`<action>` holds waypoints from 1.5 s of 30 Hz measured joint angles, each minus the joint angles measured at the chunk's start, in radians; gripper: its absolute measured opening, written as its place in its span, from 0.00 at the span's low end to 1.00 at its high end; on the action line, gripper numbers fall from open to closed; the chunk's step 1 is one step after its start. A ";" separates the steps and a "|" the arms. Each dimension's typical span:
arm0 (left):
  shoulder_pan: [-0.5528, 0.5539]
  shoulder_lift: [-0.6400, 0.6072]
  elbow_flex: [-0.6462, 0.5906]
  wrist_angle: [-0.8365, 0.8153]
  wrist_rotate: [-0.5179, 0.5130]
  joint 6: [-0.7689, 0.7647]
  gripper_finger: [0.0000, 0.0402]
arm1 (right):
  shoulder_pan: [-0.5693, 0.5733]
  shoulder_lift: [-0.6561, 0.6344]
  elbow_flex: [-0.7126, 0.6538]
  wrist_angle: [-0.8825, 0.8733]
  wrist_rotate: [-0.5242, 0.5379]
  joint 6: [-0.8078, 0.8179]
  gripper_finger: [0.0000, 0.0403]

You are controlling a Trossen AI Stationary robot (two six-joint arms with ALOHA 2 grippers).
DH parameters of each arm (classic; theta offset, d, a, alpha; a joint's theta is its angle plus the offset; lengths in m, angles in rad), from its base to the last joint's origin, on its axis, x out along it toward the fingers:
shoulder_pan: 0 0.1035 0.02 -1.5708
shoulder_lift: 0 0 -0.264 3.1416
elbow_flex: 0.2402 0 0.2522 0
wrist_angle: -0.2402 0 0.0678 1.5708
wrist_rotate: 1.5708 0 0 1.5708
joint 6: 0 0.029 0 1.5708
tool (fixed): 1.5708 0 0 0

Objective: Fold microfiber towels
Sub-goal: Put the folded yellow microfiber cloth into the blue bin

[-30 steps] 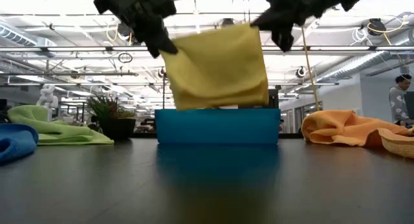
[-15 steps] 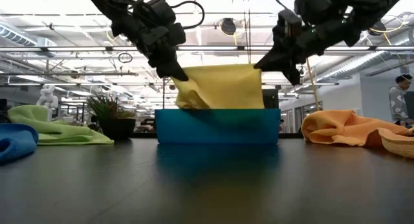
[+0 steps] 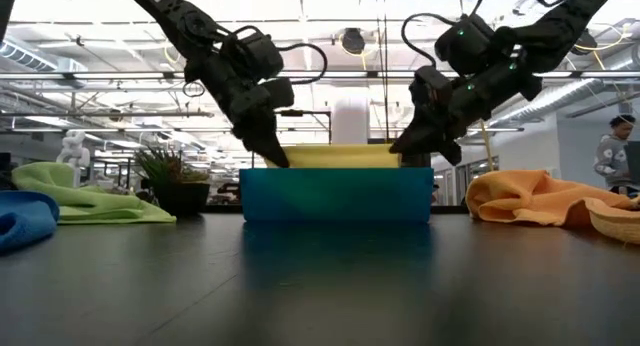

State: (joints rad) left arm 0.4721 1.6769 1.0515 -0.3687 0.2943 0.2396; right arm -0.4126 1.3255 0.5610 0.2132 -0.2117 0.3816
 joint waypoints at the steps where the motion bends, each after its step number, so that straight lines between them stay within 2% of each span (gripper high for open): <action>1: 0.000 0.002 0.000 -0.001 -0.018 0.004 0.01 | 0.000 0.006 0.000 0.018 0.002 -0.012 0.01; 4: -0.002 -0.005 0.002 -0.014 -0.026 0.009 0.01 | 0.002 0.004 -0.002 0.053 -0.005 -0.025 0.01; 6: -0.006 -0.033 0.015 -0.055 -0.026 0.002 0.01 | 0.001 -0.021 -0.002 0.069 -0.045 -0.018 0.01; 14: -0.113 -0.213 0.119 -0.208 -0.048 -0.031 0.01 | 0.060 -0.234 -0.002 0.097 -0.193 0.051 0.01; 21: -0.294 -0.315 0.160 -0.246 -0.054 -0.083 0.01 | 0.255 -0.385 -0.001 0.083 -0.157 0.101 0.00; 29: -0.458 -0.302 0.153 -0.262 -0.044 -0.062 0.01 | 0.439 -0.362 0.001 0.031 -0.062 0.103 0.00; 32: -0.449 -0.275 0.137 -0.282 -0.073 -0.054 0.01 | 0.441 -0.325 0.001 -0.008 -0.026 0.102 0.00; 36: -0.385 -0.232 0.116 -0.296 -0.139 -0.059 0.01 | 0.407 -0.288 0.001 -0.041 0.026 0.099 0.00; 45: -0.258 -0.183 0.116 -0.267 -0.153 -0.023 0.01 | 0.313 -0.278 0.000 -0.068 0.081 0.041 0.01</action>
State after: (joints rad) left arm 0.2144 1.4936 1.1675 -0.6358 0.1410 0.2168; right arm -0.0991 1.0473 0.5610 0.1457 -0.1308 0.4224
